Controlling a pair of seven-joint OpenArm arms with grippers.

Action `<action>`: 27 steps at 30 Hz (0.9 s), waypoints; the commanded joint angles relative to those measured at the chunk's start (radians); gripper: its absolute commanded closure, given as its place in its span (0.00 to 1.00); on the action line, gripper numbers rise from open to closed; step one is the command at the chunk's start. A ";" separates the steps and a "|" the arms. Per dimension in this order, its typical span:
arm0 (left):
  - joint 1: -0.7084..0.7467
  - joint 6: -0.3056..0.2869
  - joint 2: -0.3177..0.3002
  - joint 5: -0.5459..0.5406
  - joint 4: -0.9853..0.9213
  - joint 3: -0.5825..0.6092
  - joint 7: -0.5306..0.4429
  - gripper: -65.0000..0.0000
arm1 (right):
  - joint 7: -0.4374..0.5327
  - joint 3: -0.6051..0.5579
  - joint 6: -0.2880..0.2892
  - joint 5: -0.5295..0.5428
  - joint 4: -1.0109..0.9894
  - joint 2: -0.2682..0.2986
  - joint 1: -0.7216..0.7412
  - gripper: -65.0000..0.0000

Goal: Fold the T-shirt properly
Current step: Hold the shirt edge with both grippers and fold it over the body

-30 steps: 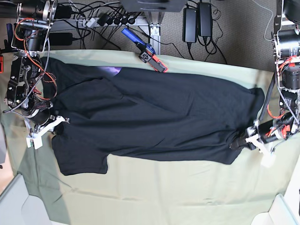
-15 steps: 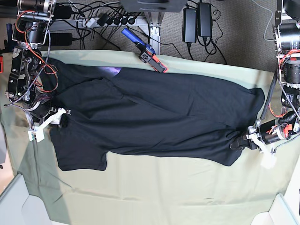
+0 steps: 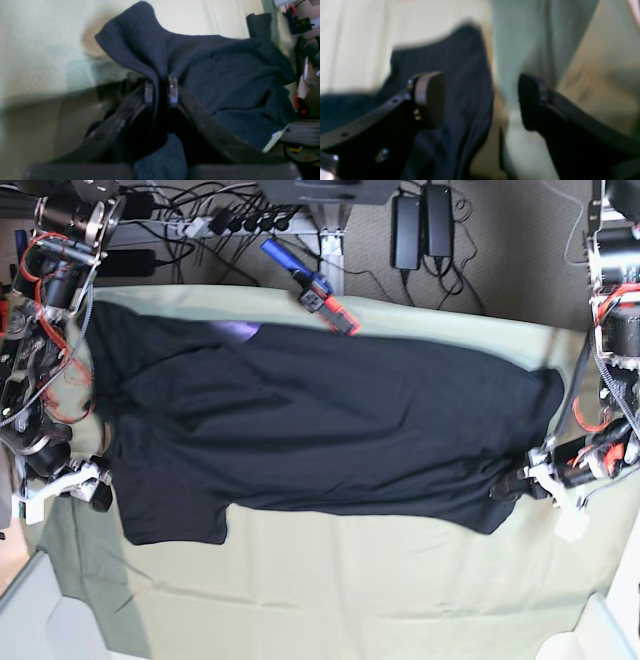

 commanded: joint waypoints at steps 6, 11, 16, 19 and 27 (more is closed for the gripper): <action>-0.024 -0.024 -0.018 -0.021 0.016 -0.005 -0.010 0.91 | 0.145 0.006 0.068 -0.094 -0.277 0.018 0.198 0.31; -0.021 -0.024 -0.022 -0.021 0.016 -0.005 -0.010 0.91 | 0.224 -0.001 0.068 -0.138 -0.532 0.018 0.290 0.31; -0.022 -0.024 -0.021 -0.029 0.016 -0.005 -0.011 0.91 | 0.241 -0.060 0.068 -0.138 -0.608 0.007 0.306 0.31; -0.022 -0.024 -0.017 -0.029 0.016 -0.005 -0.011 0.91 | 0.241 -0.129 0.068 -0.137 -0.605 0.004 0.307 0.31; -0.022 -0.024 -0.017 -0.029 0.016 -0.005 -0.011 0.91 | 0.237 -0.232 0.068 -0.134 -0.596 -0.037 0.307 0.31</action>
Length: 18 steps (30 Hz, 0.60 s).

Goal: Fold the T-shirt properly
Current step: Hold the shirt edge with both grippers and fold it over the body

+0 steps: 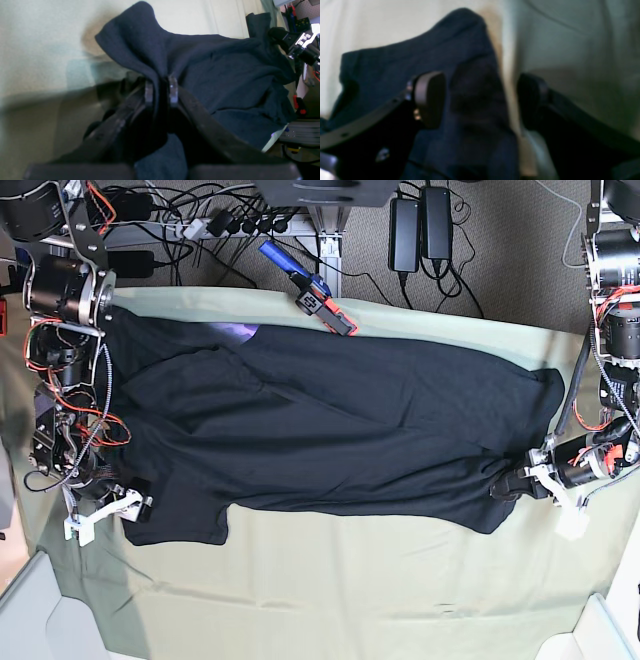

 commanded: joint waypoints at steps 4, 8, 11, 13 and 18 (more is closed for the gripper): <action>-0.025 -0.024 -0.015 -0.021 0.015 -0.006 -0.011 0.91 | -0.041 -0.004 0.067 0.011 0.052 -0.021 0.022 0.31; -0.025 -0.024 -0.015 -0.021 0.015 -0.006 -0.011 0.91 | -0.073 -0.004 0.067 0.012 0.113 -0.037 0.022 0.31; -0.025 -0.024 -0.015 -0.021 0.015 -0.006 -0.011 0.91 | -0.079 -0.004 0.067 0.012 0.127 -0.037 0.022 0.31; -0.025 -0.024 -0.015 -0.021 0.015 -0.006 -0.011 0.91 | -0.079 -0.004 0.067 0.011 0.127 -0.037 0.021 0.31; -0.025 -0.024 -0.015 -0.021 0.015 -0.006 -0.014 0.91 | -0.078 -0.004 0.067 -0.002 0.127 -0.037 0.022 0.32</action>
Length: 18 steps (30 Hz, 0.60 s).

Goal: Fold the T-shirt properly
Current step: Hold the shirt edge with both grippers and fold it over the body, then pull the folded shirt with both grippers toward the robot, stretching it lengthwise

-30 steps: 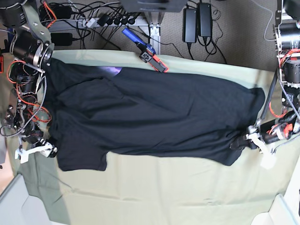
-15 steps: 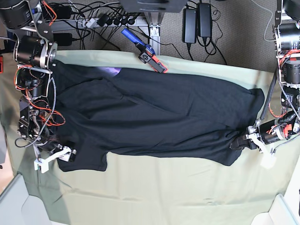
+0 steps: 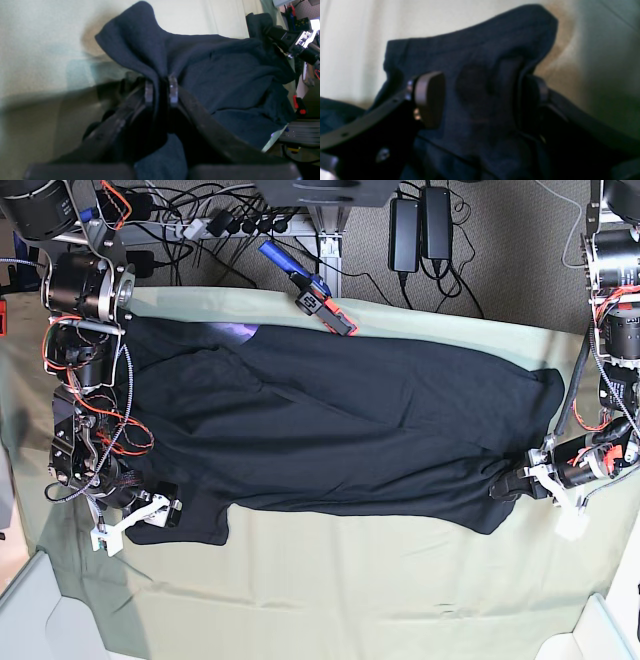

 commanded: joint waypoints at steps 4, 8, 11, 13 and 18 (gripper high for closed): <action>-0.025 -0.024 -0.017 -0.021 0.015 -0.006 -0.015 0.91 | 0.030 0.001 0.066 -0.038 0.022 0.012 0.032 0.48; -0.025 -0.024 -0.017 -0.021 0.015 -0.006 -0.016 0.91 | 0.033 0.001 0.066 -0.041 0.022 0.012 0.032 1.00; -0.025 -0.024 -0.017 -0.022 0.015 -0.006 -0.018 0.91 | 0.057 0.001 0.067 -0.056 0.022 0.014 0.032 1.00; -0.025 -0.024 -0.017 -0.022 0.015 -0.006 -0.018 0.91 | 0.075 0.001 0.067 -0.094 0.025 0.015 0.033 1.00; -0.024 -0.024 -0.035 -0.030 0.015 -0.006 -0.001 0.91 | 0.077 0.001 0.075 -0.139 0.099 0.014 0.021 1.00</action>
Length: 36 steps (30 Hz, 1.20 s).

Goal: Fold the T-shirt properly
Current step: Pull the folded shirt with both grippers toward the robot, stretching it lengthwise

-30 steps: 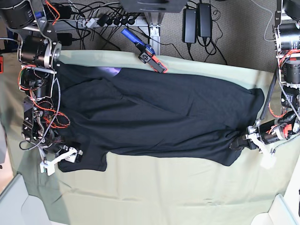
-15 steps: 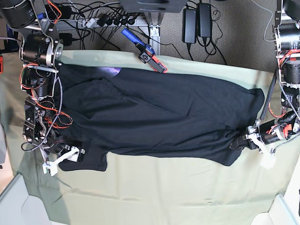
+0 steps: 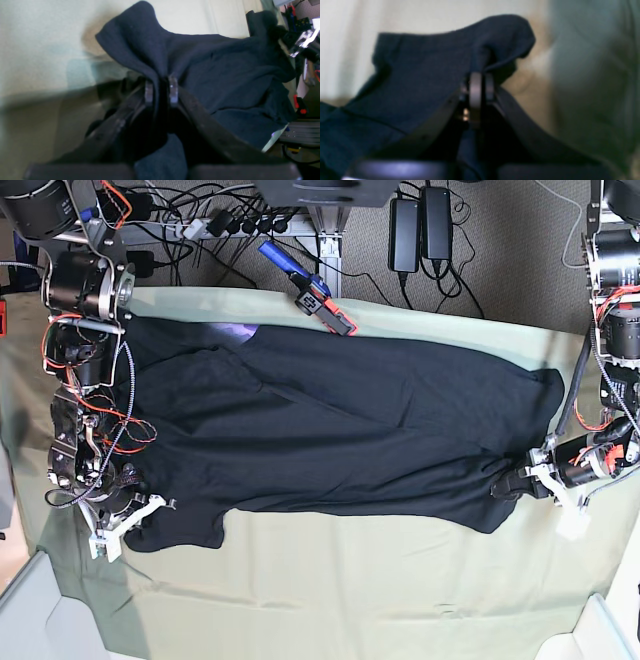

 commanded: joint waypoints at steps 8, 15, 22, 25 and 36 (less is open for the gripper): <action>0.005 -0.023 -0.133 -0.256 0.016 -0.006 0.178 0.91 | -0.058 -0.010 0.114 0.119 0.374 0.056 -0.171 1.00; 0.071 -0.023 -0.191 -0.356 0.016 -0.006 0.239 0.91 | -0.055 -0.009 0.114 0.156 0.611 0.126 -0.359 1.00; 0.090 -0.023 -0.194 -0.356 0.016 -0.006 0.270 0.91 | -0.054 -0.009 0.114 0.157 0.735 0.147 -0.487 1.00; 0.095 -0.023 -0.195 -0.356 0.016 -0.006 0.280 0.91 | -0.054 -0.009 0.113 0.143 0.772 0.147 -0.525 1.00; 0.137 -0.023 -0.217 -0.356 0.019 -0.006 0.308 0.66 | -0.078 -0.009 0.111 0.164 0.887 0.147 -0.661 1.00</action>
